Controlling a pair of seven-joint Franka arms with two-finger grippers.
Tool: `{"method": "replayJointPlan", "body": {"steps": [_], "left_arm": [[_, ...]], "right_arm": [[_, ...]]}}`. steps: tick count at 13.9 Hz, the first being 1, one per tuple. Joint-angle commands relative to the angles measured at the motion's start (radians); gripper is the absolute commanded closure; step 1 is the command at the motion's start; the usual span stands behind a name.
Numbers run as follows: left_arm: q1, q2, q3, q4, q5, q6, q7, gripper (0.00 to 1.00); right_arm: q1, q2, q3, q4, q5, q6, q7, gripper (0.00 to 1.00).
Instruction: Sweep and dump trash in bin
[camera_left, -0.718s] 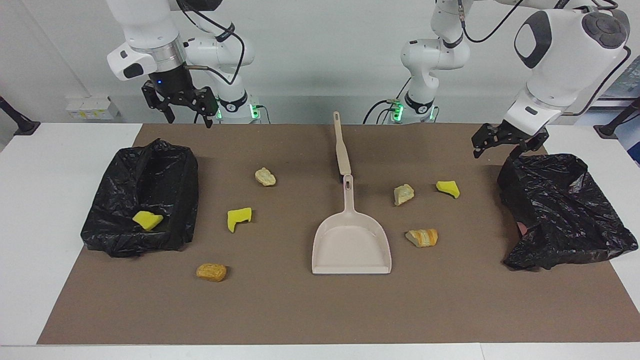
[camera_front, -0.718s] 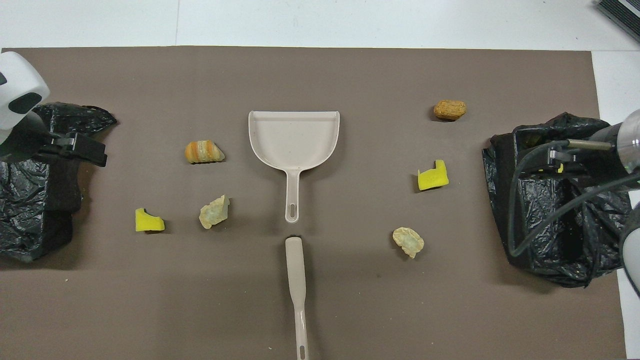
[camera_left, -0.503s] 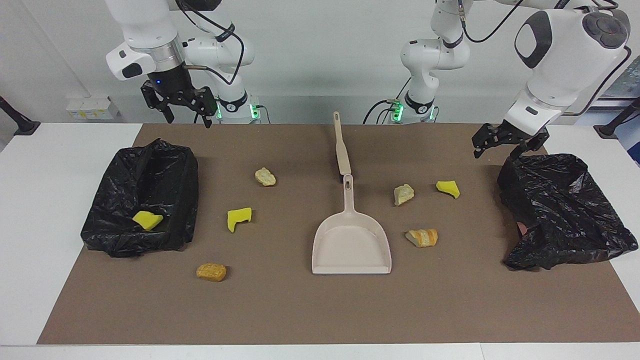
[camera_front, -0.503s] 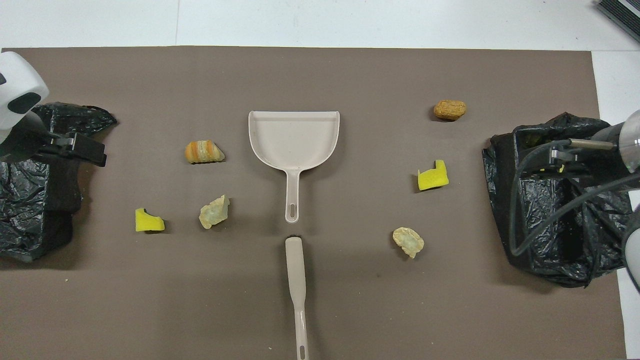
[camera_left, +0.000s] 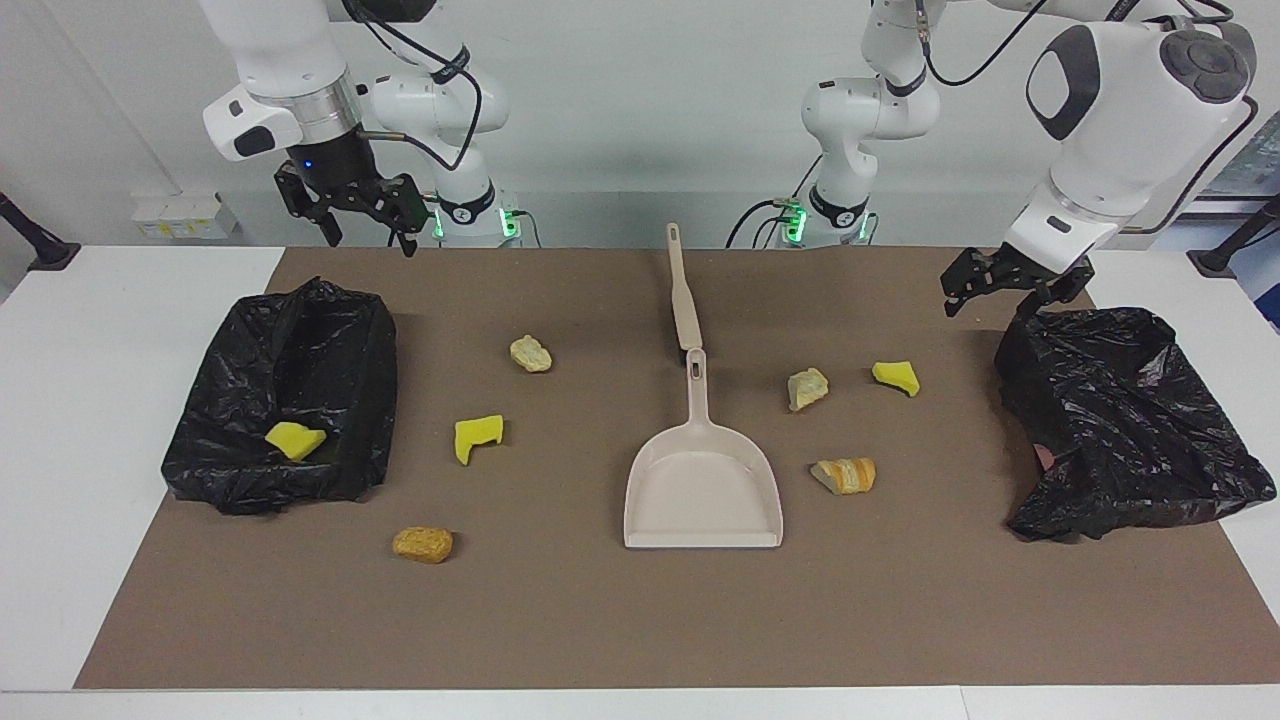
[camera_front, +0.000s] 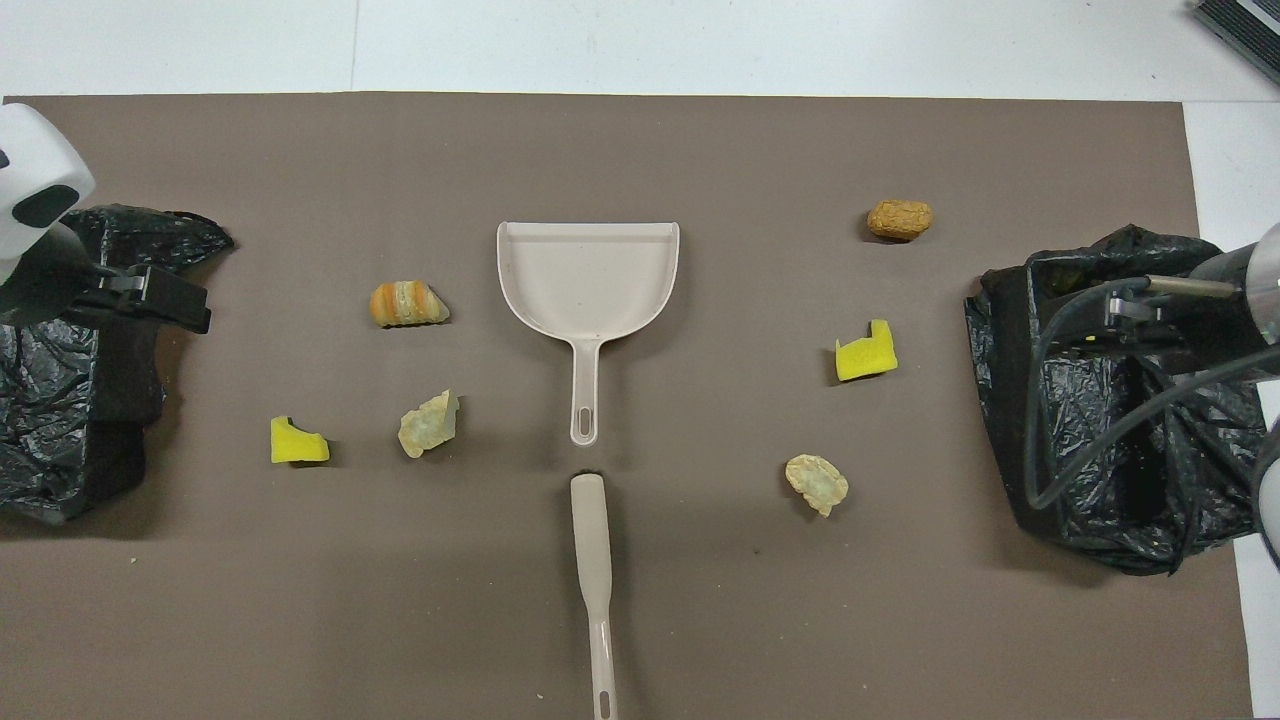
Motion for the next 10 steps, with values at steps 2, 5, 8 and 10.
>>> {"method": "replayJointPlan", "body": {"steps": [2, 5, 8, 10], "left_arm": [[-0.013, -0.095, -0.001, -0.177, -0.06, 0.105, 0.015, 0.0], [-0.097, -0.163, -0.001, -0.329, -0.082, 0.213, 0.014, 0.0], [-0.185, -0.181, 0.0, -0.43, -0.088, 0.287, 0.012, 0.0], [-0.223, -0.189, -0.001, -0.517, -0.088, 0.367, 0.0, 0.0]], "right_arm": [[0.005, 0.001, 0.001, -0.011, 0.029, 0.016, -0.028, 0.0], [0.011, 0.036, 0.012, -0.024, 0.029, 0.077, -0.026, 0.0], [0.075, 0.084, 0.012, -0.027, 0.029, 0.134, -0.002, 0.0], [0.12, 0.119, 0.012, -0.026, 0.027, 0.173, 0.032, 0.0]]}}
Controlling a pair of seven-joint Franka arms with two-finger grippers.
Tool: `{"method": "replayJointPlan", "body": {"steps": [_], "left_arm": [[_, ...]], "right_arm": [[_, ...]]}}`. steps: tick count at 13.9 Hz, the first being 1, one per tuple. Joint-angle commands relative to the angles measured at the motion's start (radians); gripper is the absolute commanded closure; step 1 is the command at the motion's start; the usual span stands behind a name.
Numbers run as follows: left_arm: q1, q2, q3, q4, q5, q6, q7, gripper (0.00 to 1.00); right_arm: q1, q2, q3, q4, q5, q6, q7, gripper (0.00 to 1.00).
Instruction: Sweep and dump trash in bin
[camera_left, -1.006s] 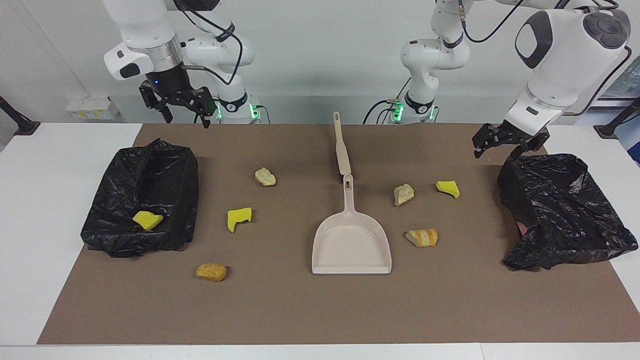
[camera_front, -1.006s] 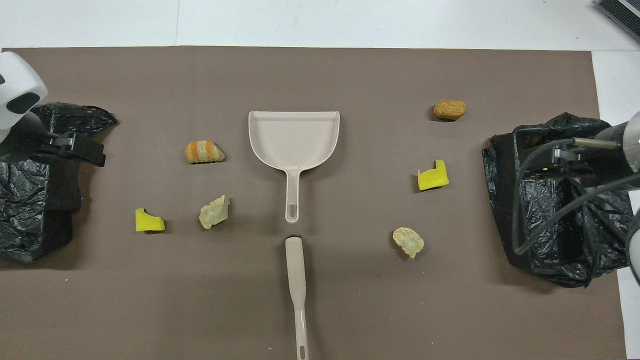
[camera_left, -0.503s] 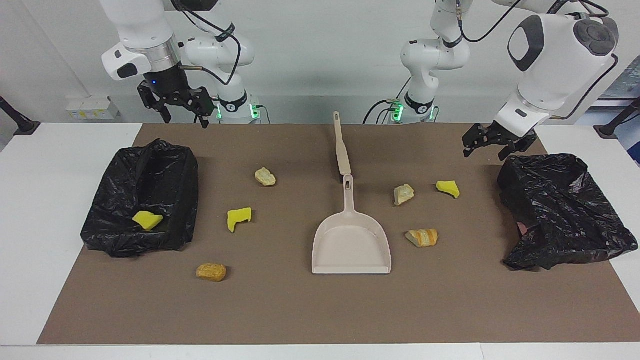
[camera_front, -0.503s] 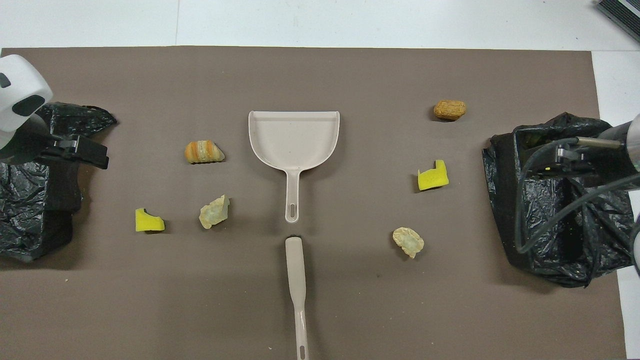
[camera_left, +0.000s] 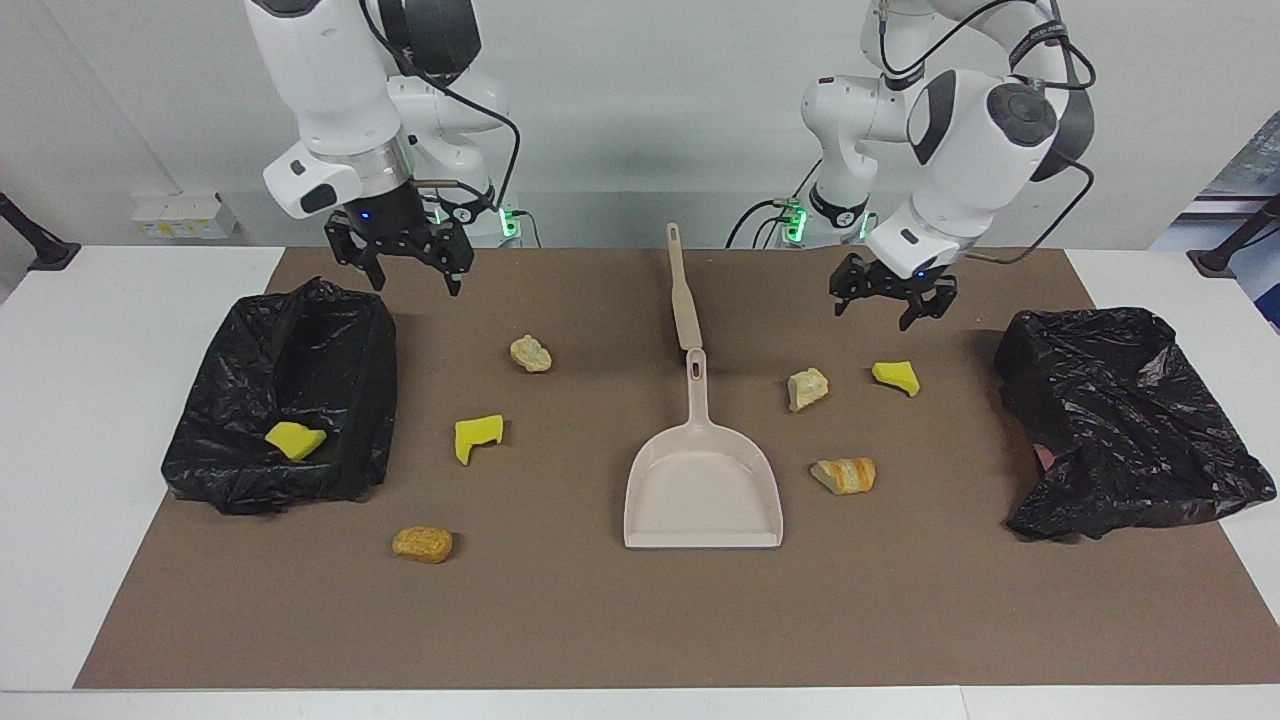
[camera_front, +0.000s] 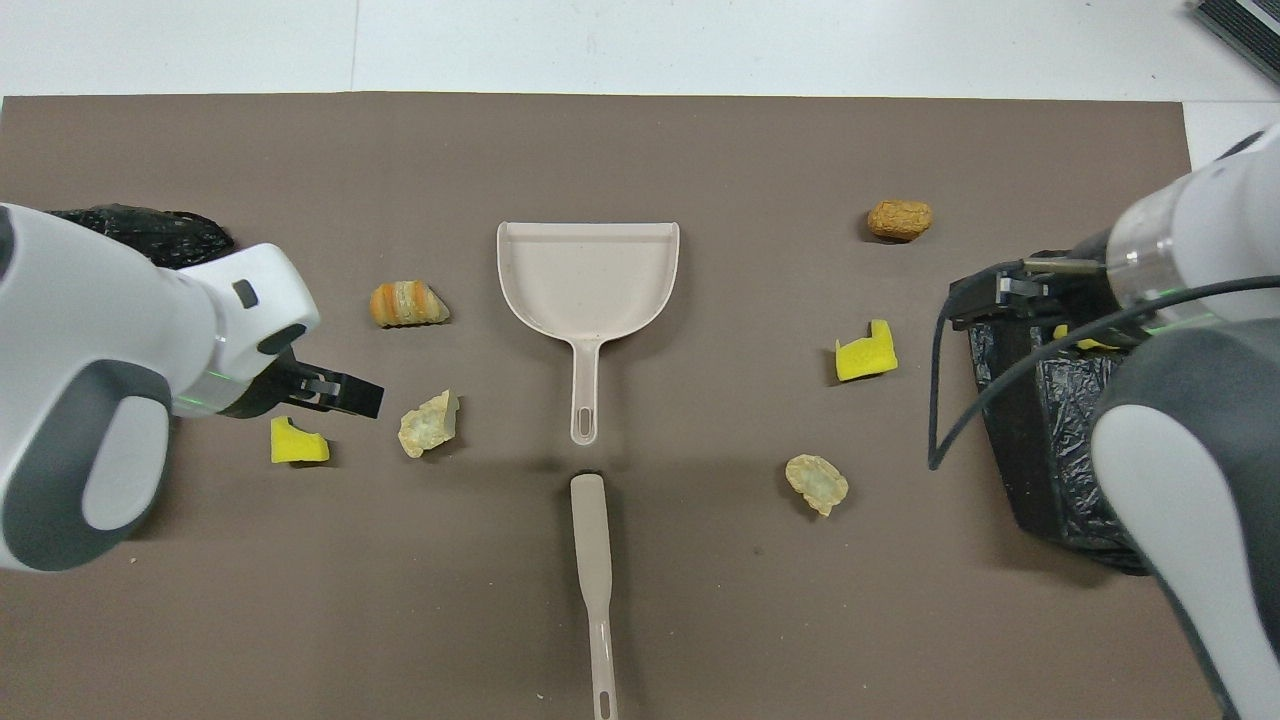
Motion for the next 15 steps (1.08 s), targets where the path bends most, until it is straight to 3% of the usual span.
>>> {"method": "replayJointPlan", "body": {"steps": [1, 6, 12, 15], "left_arm": [[-0.076, -0.065, 0.019, -0.16, -0.014, 0.118, -0.024, 0.0], [-0.271, -0.084, 0.019, -0.367, -0.014, 0.315, -0.261, 0.0], [-0.479, -0.206, 0.014, -0.522, -0.013, 0.42, -0.569, 0.0], [-0.582, -0.204, -0.001, -0.546, -0.013, 0.445, -0.7, 0.0]], "right_arm": [[0.046, 0.04, 0.0, -0.001, 0.023, 0.055, 0.029, 0.0], [0.167, 0.203, 0.0, 0.036, 0.006, 0.162, 0.159, 0.0], [0.317, 0.336, 0.005, 0.068, 0.014, 0.25, 0.233, 0.0], [0.396, 0.472, 0.003, 0.226, 0.005, 0.23, 0.322, 0.0]]}}
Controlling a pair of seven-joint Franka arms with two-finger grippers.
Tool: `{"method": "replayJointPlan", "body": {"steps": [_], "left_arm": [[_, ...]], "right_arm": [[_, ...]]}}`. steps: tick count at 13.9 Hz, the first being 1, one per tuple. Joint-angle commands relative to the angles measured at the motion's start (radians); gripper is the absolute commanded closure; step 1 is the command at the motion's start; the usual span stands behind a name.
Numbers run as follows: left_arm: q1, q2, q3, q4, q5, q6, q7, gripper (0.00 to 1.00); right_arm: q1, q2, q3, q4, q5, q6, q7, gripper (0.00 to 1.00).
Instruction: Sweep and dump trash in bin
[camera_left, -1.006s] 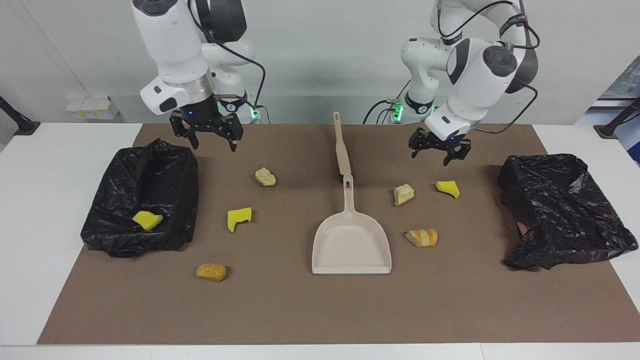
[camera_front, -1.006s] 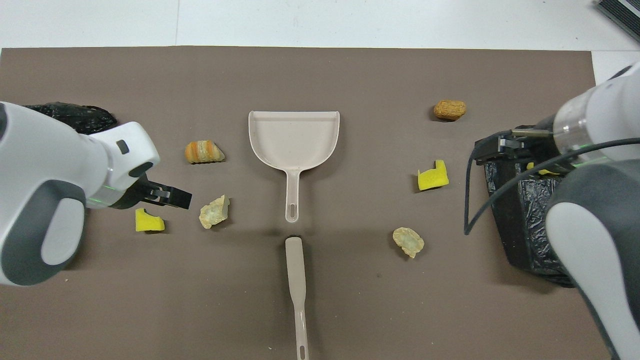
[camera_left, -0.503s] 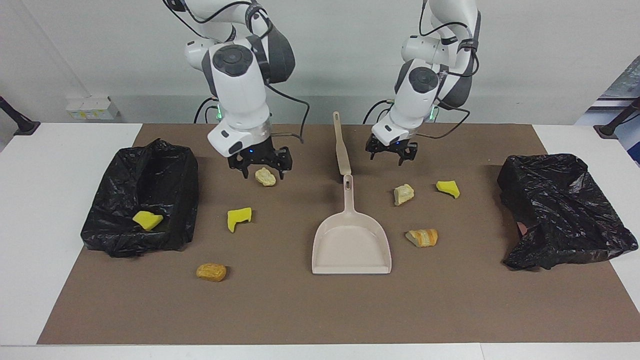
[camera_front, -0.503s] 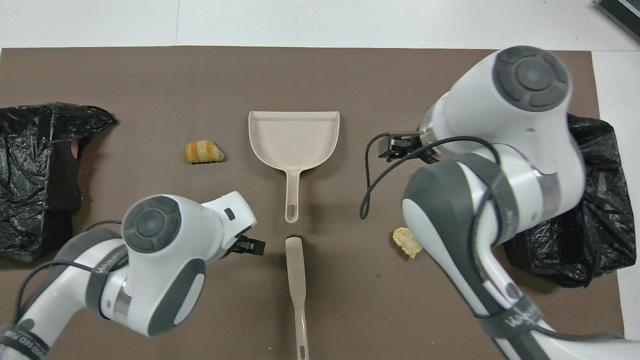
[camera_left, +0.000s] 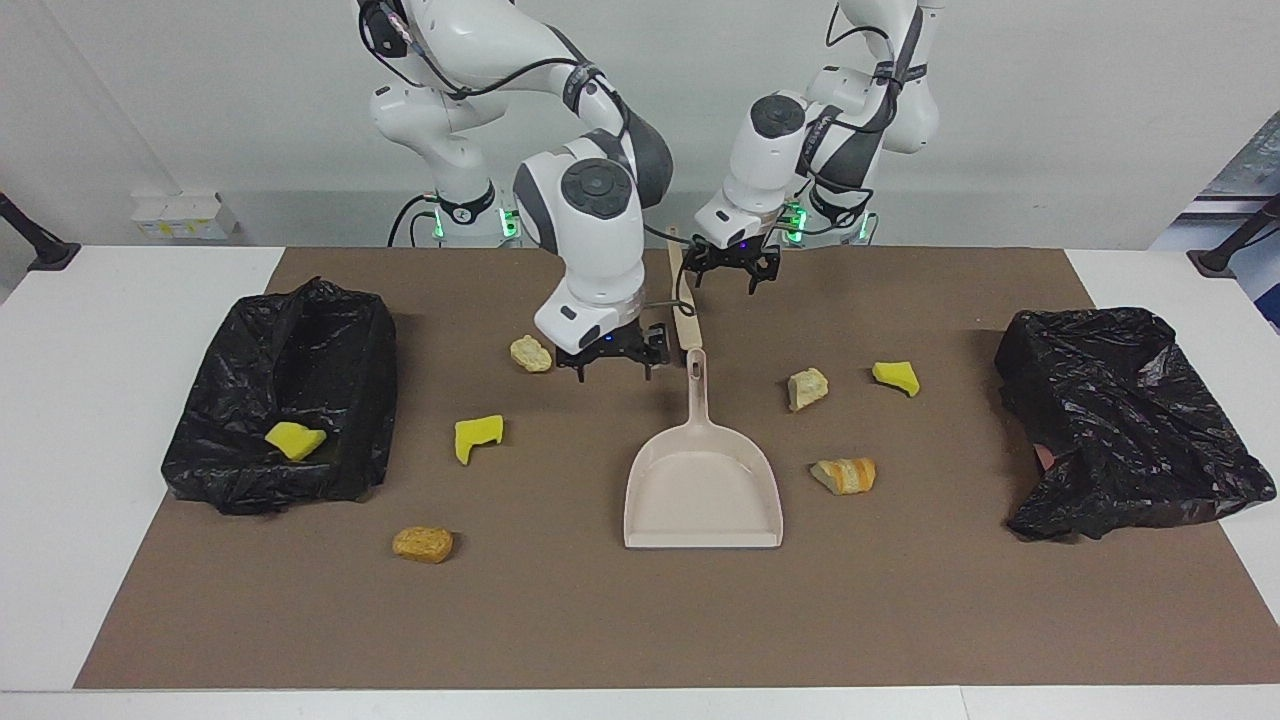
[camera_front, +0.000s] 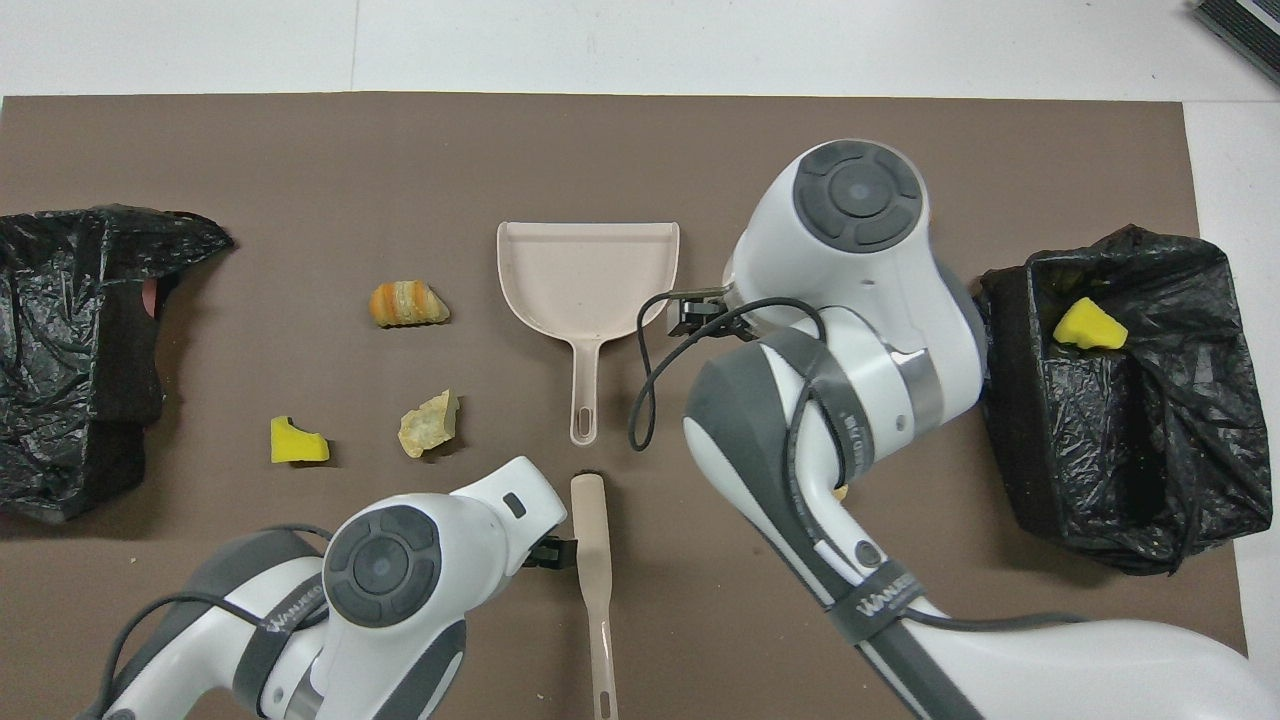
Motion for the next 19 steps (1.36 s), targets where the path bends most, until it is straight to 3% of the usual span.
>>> {"method": "replayJointPlan", "body": {"steps": [1, 3, 7, 10, 12, 13, 14, 16, 19], "left_arm": [[-0.094, -0.03, 0.0, -0.083, -0.008, 0.076, -0.094, 0.0], [-0.134, -0.024, -0.011, -0.13, -0.008, 0.152, -0.16, 0.0], [-0.145, -0.026, -0.023, -0.132, -0.008, 0.149, -0.237, 0.0], [-0.173, 0.002, -0.026, -0.132, -0.008, 0.169, -0.263, 0.09], [-0.173, 0.008, -0.026, -0.131, -0.008, 0.183, -0.266, 0.14], [-0.173, 0.008, -0.026, -0.131, -0.008, 0.181, -0.268, 0.19], [-0.173, 0.008, -0.026, -0.131, -0.008, 0.181, -0.275, 0.24], [-0.174, 0.01, -0.026, -0.131, -0.008, 0.181, -0.291, 0.34], [-0.174, 0.016, -0.026, -0.129, -0.008, 0.181, -0.292, 0.34]], "right_arm": [[0.062, 0.14, -0.005, 0.157, 0.003, -0.018, 0.083, 0.0], [0.093, 0.168, -0.004, 0.158, 0.003, 0.0, 0.1, 0.0], [0.142, 0.208, -0.002, 0.156, 0.003, 0.023, 0.101, 0.02], [0.152, 0.211, -0.002, 0.144, 0.003, 0.027, 0.1, 0.06], [0.149, 0.211, -0.002, 0.145, 0.002, 0.028, 0.101, 0.14], [0.151, 0.209, -0.002, 0.144, 0.003, 0.028, 0.101, 0.22], [0.149, 0.209, -0.002, 0.144, 0.003, 0.028, 0.101, 0.36], [0.149, 0.209, -0.002, 0.144, 0.005, 0.028, 0.101, 0.72], [0.142, 0.206, -0.004, 0.144, 0.003, 0.022, 0.103, 1.0]]}}
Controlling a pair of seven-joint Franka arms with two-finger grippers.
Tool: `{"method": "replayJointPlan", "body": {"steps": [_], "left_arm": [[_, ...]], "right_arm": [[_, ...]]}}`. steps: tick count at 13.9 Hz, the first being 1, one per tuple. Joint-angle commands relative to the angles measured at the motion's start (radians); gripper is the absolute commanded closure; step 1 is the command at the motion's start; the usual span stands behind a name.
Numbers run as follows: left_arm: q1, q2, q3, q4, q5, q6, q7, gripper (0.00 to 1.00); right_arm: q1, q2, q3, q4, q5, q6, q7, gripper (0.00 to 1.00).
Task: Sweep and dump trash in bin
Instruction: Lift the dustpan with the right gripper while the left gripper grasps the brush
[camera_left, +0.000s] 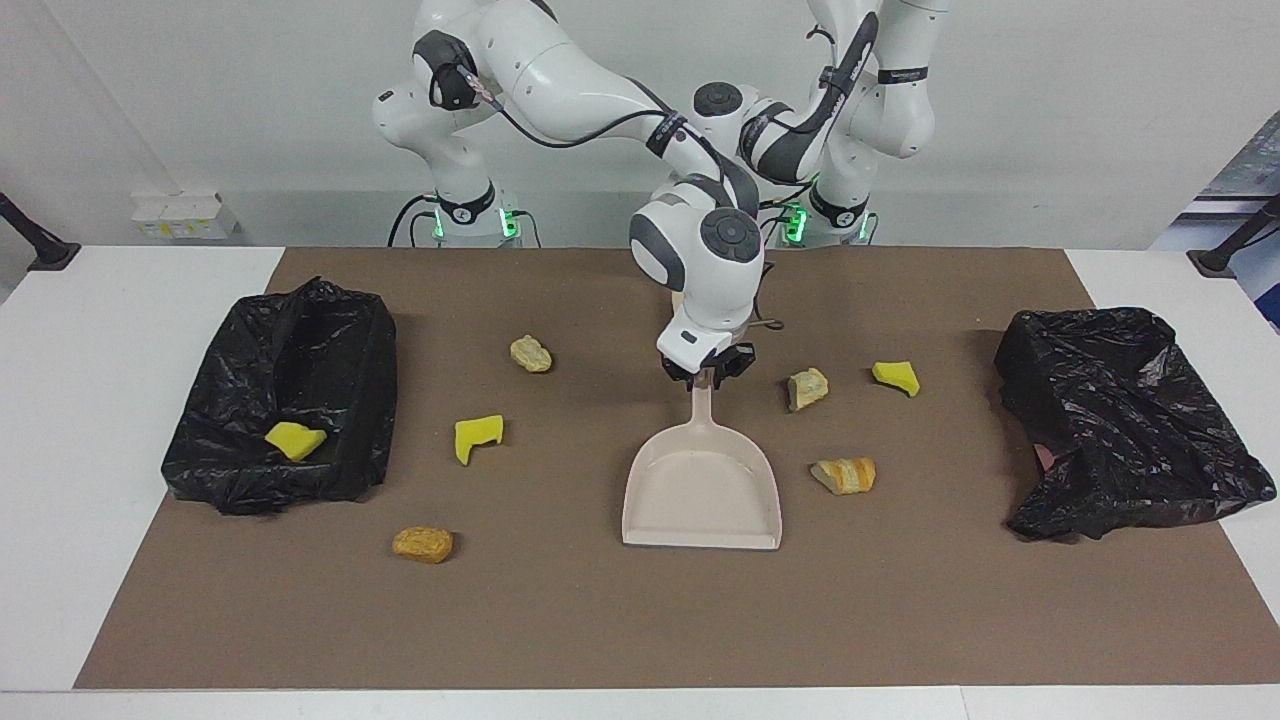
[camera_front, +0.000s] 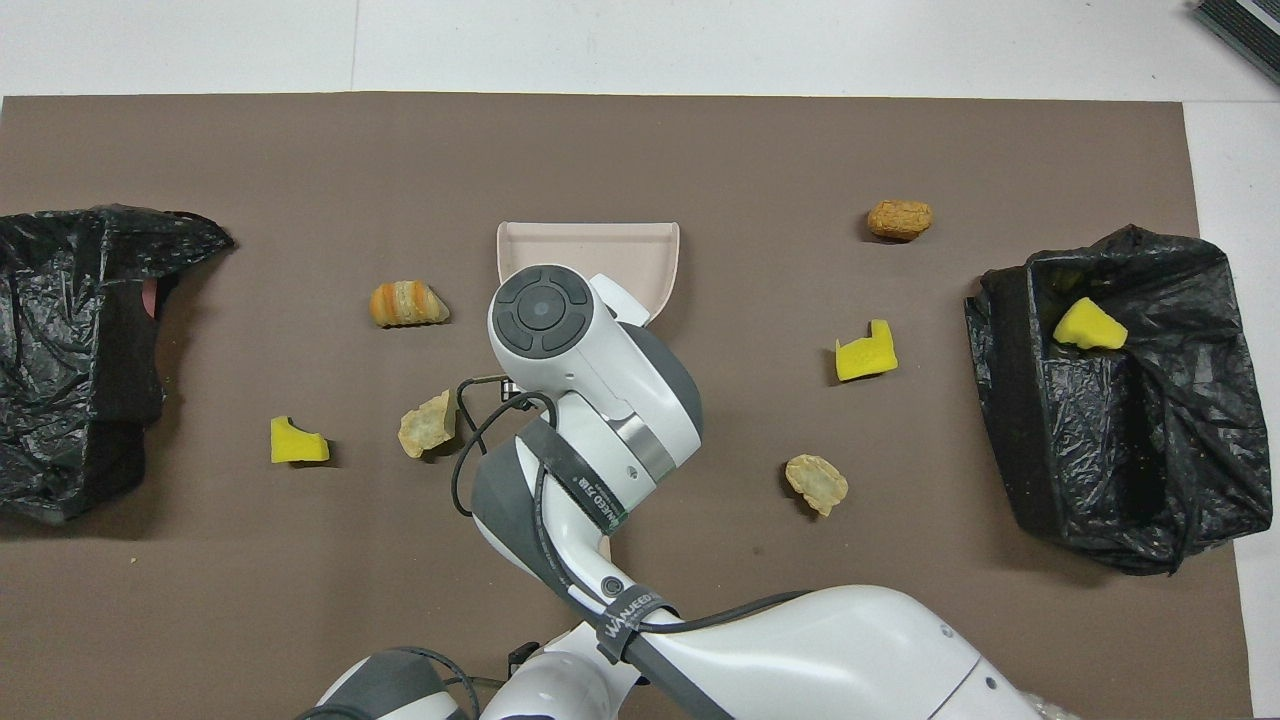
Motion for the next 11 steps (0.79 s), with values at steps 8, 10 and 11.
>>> {"method": "replayJointPlan", "body": {"steps": [8, 10, 11], "left_arm": [[-0.005, 0.011, 0.014, -0.005, -0.008, 0.02, -0.016, 1.0], [0.044, 0.005, 0.016, 0.023, -0.007, -0.011, -0.014, 1.0], [0.073, 0.003, 0.018, 0.05, 0.001, -0.051, -0.013, 1.0]], "right_arm": [[-0.089, -0.079, -0.008, -0.01, -0.015, -0.013, -0.176, 1.0], [-0.129, -0.121, -0.008, -0.048, -0.015, -0.007, -0.344, 1.0], [-0.153, -0.146, -0.008, -0.07, -0.015, -0.007, -0.444, 1.0]]}}
